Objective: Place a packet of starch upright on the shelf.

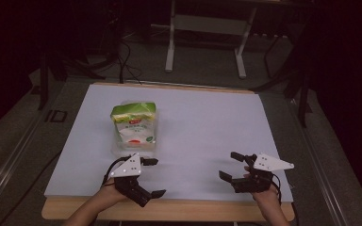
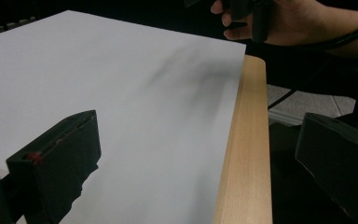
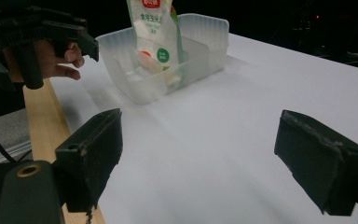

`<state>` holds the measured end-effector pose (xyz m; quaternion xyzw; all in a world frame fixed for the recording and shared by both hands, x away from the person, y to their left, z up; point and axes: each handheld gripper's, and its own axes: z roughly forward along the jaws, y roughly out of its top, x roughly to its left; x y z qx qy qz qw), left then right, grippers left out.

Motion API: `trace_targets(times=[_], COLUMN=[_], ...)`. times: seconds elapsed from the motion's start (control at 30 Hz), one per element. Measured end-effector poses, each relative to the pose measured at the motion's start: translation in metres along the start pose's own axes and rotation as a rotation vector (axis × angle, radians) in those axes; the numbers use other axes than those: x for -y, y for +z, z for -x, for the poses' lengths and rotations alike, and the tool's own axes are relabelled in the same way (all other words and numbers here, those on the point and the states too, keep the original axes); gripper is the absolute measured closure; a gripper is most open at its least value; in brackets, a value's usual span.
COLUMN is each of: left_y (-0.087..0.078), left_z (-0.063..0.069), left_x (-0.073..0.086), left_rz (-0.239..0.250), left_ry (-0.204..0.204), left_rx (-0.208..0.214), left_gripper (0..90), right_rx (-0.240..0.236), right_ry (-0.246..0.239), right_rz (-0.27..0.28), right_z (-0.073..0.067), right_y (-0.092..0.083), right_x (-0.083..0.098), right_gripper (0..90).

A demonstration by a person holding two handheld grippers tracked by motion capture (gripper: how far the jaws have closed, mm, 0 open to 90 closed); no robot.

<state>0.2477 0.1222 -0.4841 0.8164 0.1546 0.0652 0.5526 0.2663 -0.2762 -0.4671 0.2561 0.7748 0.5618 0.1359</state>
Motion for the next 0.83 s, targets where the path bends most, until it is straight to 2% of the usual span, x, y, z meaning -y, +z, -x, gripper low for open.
trace_targets(times=[0.13, 0.27, 0.37, 0.53, 0.83], left_y=[0.007, 0.010, 0.012, 0.016, 0.015], left_z=[0.005, 0.008, 0.008, 0.011, 0.011], left_x=[0.002, 0.004, 0.007, 0.013, 0.015], left_rz=[-0.019, -0.017, -0.010, -0.017, -0.012], left_ry=[0.019, 0.044, 0.034, 0.055, 0.049], left_rx=[0.020, -0.012, -0.010, -0.030, -0.035], left_gripper=[0.3, 0.3, 0.3, 0.3, 0.3], right_rx=[0.003, 0.009, 0.013, 0.019, 0.025], right_ry=[-0.003, -0.021, -0.026, -0.029, -0.019], right_rz=[-0.009, -0.021, -0.025, -0.038, -0.033], right_z=[0.001, 0.001, 0.000, 0.001, 0.002], right_y=[0.003, 0.005, 0.007, 0.010, 0.009], right_x=[0.003, 0.005, 0.007, 0.013, 0.015], right_gripper=[15.1, 15.1, 15.1, 15.1, 15.1])
